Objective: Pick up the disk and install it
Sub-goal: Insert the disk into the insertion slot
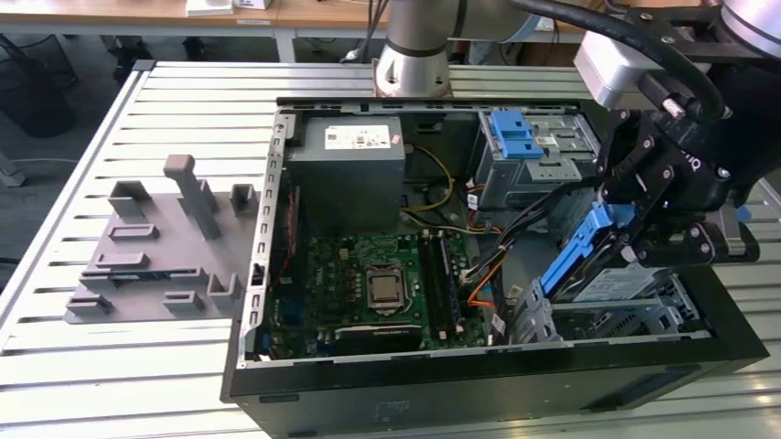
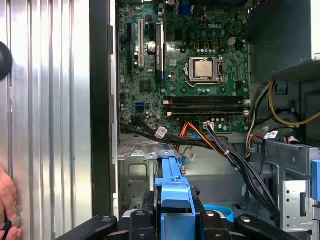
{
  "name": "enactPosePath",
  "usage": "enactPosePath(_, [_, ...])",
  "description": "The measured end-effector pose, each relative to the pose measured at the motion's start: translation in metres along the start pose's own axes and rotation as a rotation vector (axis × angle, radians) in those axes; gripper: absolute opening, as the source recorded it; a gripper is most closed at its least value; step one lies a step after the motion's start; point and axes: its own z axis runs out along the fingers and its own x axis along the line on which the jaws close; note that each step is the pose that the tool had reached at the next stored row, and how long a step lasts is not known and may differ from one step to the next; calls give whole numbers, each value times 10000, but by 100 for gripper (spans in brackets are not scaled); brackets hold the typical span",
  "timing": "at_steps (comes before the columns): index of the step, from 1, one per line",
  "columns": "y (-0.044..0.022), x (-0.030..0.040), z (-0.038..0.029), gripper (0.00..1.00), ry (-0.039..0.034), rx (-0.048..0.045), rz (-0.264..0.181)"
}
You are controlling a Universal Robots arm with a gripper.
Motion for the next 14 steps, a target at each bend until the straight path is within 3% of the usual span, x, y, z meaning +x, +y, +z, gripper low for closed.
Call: enactPosePath(14, [-1,3,80,36,-1,0,-1])
